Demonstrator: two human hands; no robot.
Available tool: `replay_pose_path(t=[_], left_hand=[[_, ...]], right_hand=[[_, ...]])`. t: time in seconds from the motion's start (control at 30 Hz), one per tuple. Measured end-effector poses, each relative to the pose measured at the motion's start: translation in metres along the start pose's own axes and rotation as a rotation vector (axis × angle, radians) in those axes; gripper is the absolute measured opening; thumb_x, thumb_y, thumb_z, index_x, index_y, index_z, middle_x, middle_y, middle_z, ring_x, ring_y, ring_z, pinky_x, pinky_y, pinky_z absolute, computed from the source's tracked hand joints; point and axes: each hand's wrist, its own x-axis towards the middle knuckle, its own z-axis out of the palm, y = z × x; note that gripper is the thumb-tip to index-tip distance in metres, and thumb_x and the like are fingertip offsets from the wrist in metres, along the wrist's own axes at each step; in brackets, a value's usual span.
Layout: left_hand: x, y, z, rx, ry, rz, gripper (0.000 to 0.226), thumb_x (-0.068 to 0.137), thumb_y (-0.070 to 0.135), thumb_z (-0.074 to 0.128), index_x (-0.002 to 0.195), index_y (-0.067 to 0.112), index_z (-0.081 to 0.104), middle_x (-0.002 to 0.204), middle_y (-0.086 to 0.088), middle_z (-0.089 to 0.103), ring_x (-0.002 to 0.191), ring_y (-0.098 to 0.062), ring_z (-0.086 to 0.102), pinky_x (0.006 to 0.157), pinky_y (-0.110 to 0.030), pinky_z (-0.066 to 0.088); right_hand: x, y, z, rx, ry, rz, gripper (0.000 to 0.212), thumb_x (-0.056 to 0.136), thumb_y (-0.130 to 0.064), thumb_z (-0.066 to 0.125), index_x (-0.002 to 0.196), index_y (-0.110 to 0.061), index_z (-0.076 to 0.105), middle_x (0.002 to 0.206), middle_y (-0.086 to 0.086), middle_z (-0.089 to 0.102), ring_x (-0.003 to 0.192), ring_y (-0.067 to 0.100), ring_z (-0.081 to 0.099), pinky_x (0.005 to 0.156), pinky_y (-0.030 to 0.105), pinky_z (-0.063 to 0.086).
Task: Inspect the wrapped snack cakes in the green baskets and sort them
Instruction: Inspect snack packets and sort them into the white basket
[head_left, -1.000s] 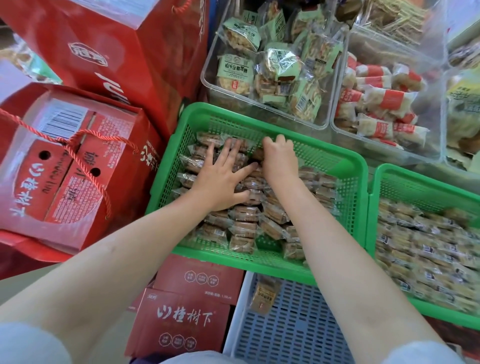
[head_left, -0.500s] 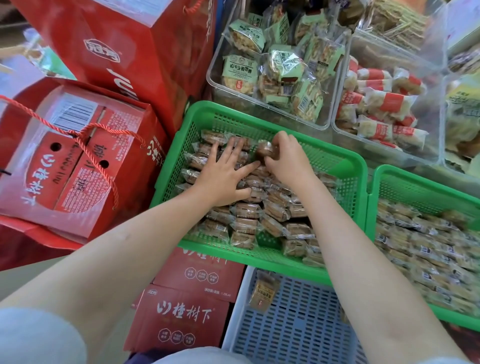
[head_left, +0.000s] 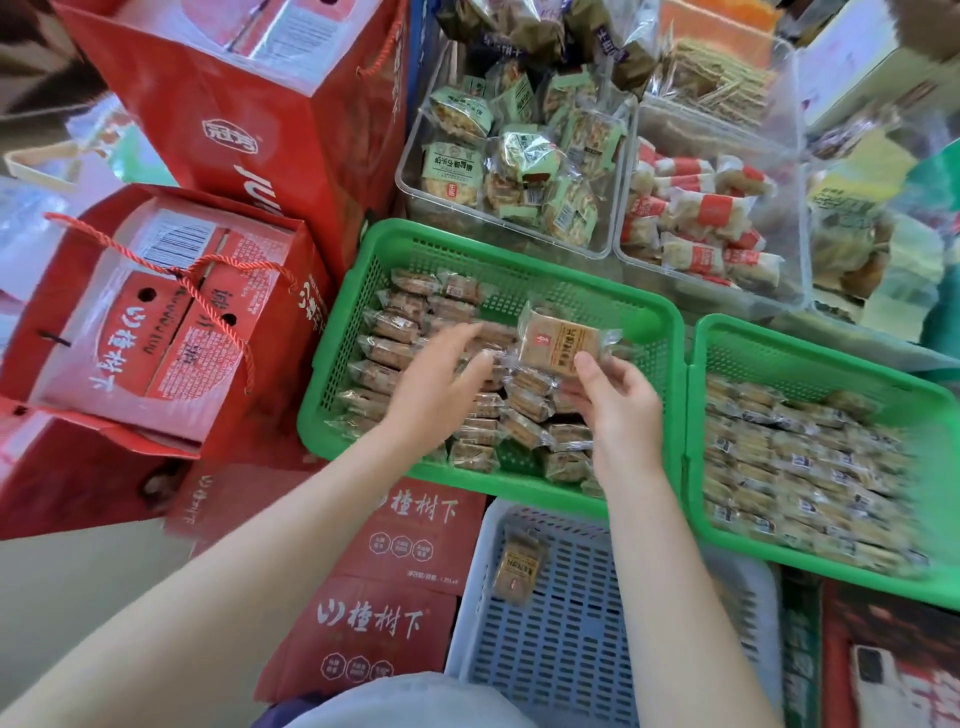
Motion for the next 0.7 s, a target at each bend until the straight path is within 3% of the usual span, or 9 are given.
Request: replay_pose_path(t=[0.1,0.2,0.33,0.47,0.57,0.7], left_hand=[[-0.032,0.016,0.0,-0.582,0.014,-0.192,0.046,0.093,0.055,0.057,0.131,0.029,0.062,0.134,0.007,0.064,0.123,-0.013,0.06,0.106,-0.045,0.049],[-0.058,0.019,0.0,-0.852,-0.03,-0.286,0.018,0.095,0.031,0.069,0.107,0.017,0.069,0.112,-0.009,0.074,0.097,-0.02,0.073,0.08,-0.04,0.062],[-0.09,0.018,0.0,-0.927,-0.01,-0.307,0.011,0.096,0.018,0.068,0.098,0.007,0.067,0.1,-0.016,0.074,0.079,-0.019,0.073,0.065,-0.029,0.061],[-0.116,0.02,0.0,-0.96,-0.04,-0.307,0.02,0.096,0.023,0.068,0.106,0.006,0.068,0.104,-0.015,0.076,0.09,-0.021,0.073,0.067,-0.027,0.061],[-0.134,0.025,-0.002,-0.987,-0.059,-0.295,0.012,0.096,0.021,0.066,0.098,0.01,0.066,0.095,-0.01,0.077,0.083,-0.017,0.074,0.065,-0.026,0.06],[-0.151,0.029,-0.002,-0.978,-0.087,-0.279,0.006,0.094,0.019,0.068,0.092,0.014,0.065,0.095,-0.009,0.073,0.078,-0.017,0.07,0.058,-0.023,0.056]], right_hand=[[-0.034,0.008,-0.01,0.085,-0.077,0.054,0.028,0.089,-0.018,0.073,0.108,-0.005,0.057,0.101,0.01,0.072,0.086,0.023,0.073,0.083,0.038,0.059],[-0.063,0.013,-0.014,0.118,-0.166,0.081,0.019,0.096,-0.023,0.064,0.102,-0.008,0.053,0.09,0.009,0.071,0.072,0.02,0.069,0.067,0.031,0.057],[-0.095,0.02,-0.019,0.118,-0.186,0.079,0.021,0.106,-0.027,0.046,0.094,-0.014,0.058,0.081,0.005,0.067,0.066,0.016,0.062,0.06,0.029,0.054],[-0.121,0.024,-0.03,-0.229,-0.133,-0.181,0.017,0.108,-0.021,0.041,0.098,-0.013,0.053,0.083,0.004,0.063,0.065,0.006,0.063,0.057,0.023,0.051],[-0.131,0.029,-0.038,-0.383,-0.086,-0.319,0.012,0.106,-0.023,0.043,0.096,-0.024,0.05,0.082,0.007,0.06,0.068,0.022,0.06,0.063,0.041,0.054],[-0.142,0.032,-0.041,-0.454,-0.003,-0.39,0.013,0.105,-0.019,0.044,0.094,-0.016,0.049,0.085,0.002,0.051,0.074,0.017,0.047,0.065,0.024,0.037]])
